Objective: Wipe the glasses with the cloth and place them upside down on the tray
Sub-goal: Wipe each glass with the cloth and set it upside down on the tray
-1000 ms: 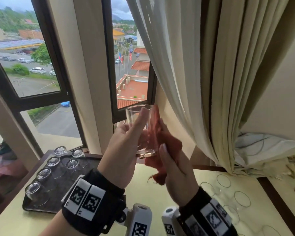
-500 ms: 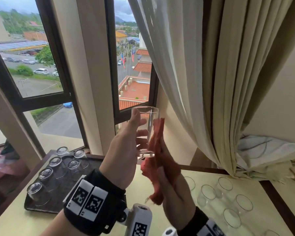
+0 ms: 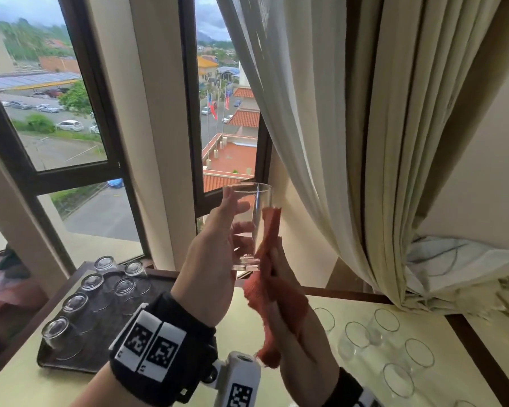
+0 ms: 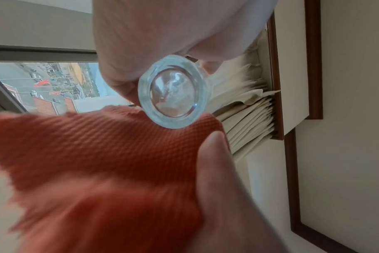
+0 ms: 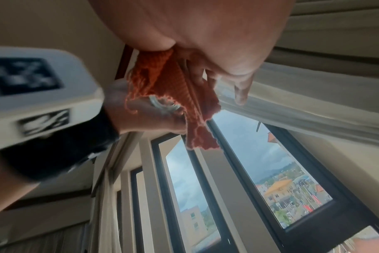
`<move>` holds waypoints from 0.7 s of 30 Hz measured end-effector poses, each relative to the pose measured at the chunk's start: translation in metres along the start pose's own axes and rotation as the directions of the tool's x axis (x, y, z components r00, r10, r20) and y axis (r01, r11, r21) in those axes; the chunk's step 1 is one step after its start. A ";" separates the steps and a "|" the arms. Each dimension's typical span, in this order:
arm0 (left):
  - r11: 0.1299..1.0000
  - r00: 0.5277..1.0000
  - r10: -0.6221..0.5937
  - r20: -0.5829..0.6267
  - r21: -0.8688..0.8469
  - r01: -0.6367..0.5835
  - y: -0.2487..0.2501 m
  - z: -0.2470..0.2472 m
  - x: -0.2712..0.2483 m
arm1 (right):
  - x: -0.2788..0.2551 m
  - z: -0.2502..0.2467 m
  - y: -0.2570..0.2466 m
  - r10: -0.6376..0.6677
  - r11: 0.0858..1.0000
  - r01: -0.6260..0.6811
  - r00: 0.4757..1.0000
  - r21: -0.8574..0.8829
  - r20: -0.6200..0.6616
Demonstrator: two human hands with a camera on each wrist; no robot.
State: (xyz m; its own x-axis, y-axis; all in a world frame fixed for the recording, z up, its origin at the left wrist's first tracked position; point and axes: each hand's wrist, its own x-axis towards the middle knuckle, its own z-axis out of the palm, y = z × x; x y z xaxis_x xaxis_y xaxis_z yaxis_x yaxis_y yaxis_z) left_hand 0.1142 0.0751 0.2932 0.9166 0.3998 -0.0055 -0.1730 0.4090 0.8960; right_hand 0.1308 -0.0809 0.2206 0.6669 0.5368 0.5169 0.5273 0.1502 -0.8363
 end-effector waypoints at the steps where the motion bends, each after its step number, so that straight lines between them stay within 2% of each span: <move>1: 1.000 1.000 -0.002 0.007 0.000 0.002 -0.001 0.002 -0.001 | 0.004 0.000 -0.002 0.068 0.995 -0.067 0.998 0.076 -0.017; 4: 0.999 0.998 -0.025 0.059 -0.024 0.026 -0.008 0.013 -0.007 | 0.027 -0.006 -0.014 0.185 0.956 -0.162 0.980 0.246 -0.072; 6: 0.998 0.999 -0.023 0.035 -0.063 0.025 -0.010 0.021 -0.009 | 0.039 -0.009 -0.021 0.168 0.968 -0.141 0.979 0.207 -0.117; 8: 0.995 1.000 -0.021 0.005 -0.096 0.022 -0.010 0.024 -0.009 | 0.043 -0.007 -0.027 0.082 0.988 -0.065 0.990 0.142 -0.118; 12: 1.000 1.000 0.014 -0.025 -0.020 -0.014 0.003 0.016 -0.006 | 0.015 -0.001 -0.023 -0.145 0.988 0.148 0.988 -0.049 0.053; 13: 1.000 0.999 0.011 -0.036 0.001 -0.011 0.006 0.012 -0.004 | 0.007 0.001 -0.018 -0.164 0.981 0.172 0.982 -0.085 0.092; 17: 0.998 0.997 0.025 -0.070 0.066 -0.020 0.009 0.008 -0.004 | 0.000 0.000 -0.004 -0.097 0.987 0.108 0.991 -0.117 0.097; 18: 0.997 0.996 0.030 -0.083 0.077 -0.024 0.008 0.010 -0.005 | 0.005 -0.002 -0.006 -0.073 0.995 0.078 0.994 -0.060 0.077; 21: 0.996 0.995 0.073 -0.063 0.061 -0.069 0.006 0.018 -0.010 | 0.029 -0.009 -0.020 0.139 0.972 -0.139 0.990 0.191 0.010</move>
State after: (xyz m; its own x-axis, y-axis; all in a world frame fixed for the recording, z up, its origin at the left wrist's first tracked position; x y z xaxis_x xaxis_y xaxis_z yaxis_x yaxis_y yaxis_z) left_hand 0.1103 0.0582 0.3064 0.8769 0.4796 0.0321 -0.2141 0.3298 0.9194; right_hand 0.1442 -0.0756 0.2539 0.7284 0.5609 0.3934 0.3193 0.2301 -0.9193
